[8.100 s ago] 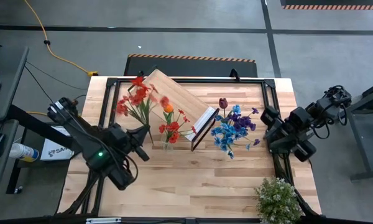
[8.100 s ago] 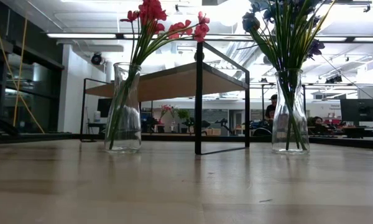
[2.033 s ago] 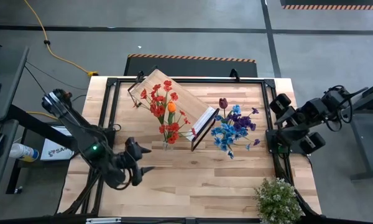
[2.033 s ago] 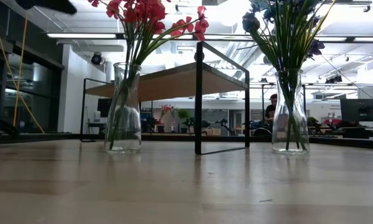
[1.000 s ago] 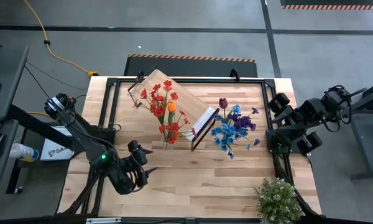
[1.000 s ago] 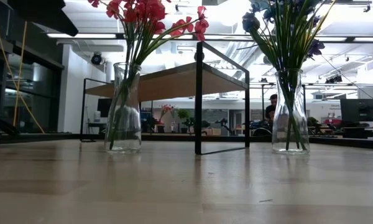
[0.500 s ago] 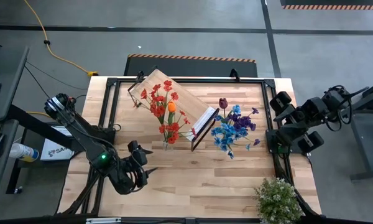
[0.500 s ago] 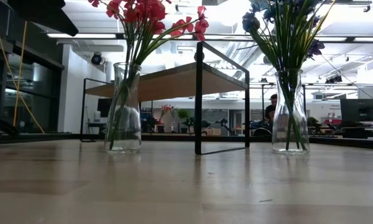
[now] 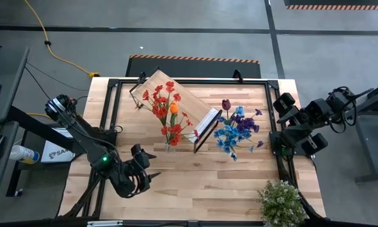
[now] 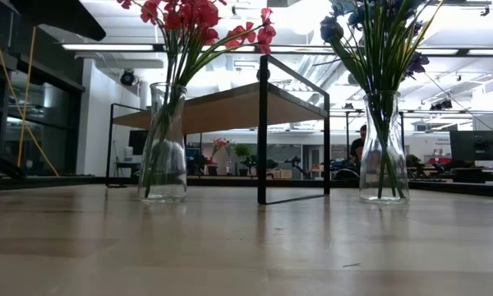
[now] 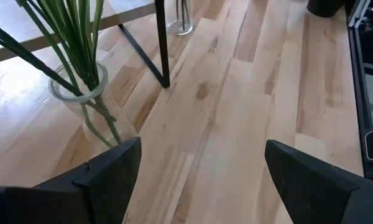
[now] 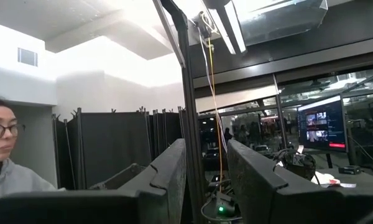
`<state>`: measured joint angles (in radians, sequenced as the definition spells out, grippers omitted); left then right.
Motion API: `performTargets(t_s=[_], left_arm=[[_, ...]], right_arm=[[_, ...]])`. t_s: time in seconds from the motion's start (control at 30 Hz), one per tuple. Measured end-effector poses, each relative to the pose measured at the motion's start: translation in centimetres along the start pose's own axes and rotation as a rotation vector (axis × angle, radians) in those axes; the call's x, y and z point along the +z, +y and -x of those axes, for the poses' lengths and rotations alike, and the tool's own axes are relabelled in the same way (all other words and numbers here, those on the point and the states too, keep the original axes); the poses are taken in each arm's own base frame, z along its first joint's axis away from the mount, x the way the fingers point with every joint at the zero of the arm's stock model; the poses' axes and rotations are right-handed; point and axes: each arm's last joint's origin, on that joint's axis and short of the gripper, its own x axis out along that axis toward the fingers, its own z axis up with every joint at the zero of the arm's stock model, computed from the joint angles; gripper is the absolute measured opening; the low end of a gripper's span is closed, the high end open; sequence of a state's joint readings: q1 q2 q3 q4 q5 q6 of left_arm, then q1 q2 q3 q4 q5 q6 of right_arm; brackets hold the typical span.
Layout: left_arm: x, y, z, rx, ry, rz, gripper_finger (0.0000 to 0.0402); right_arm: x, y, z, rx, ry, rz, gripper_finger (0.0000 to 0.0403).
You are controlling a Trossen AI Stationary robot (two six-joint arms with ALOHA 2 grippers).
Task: Pick and place flowers into a vace then onto a shelf
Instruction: Put the left transparent flower vase with flowers on the shelf
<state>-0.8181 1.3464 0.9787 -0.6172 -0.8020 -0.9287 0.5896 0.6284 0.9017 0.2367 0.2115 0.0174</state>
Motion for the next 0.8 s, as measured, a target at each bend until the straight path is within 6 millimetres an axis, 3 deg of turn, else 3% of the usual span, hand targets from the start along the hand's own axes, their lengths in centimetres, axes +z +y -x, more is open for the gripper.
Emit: performTargets(t_s=[0.7, 0.8], left_arm=[[-0.17, 0.66, 0.01, 0.088, -0.037, -0.032, 0.0374], [-0.48, 0.88, -0.90, 0.145, -0.021, -0.058, 0.0374]], right_arm=[[-0.69, -0.06, -0.46, -0.049, 0.040, 0.007, 0.0110], [-0.81, -0.03, -0.58, -0.049, 0.045, 0.008, 0.0110]])
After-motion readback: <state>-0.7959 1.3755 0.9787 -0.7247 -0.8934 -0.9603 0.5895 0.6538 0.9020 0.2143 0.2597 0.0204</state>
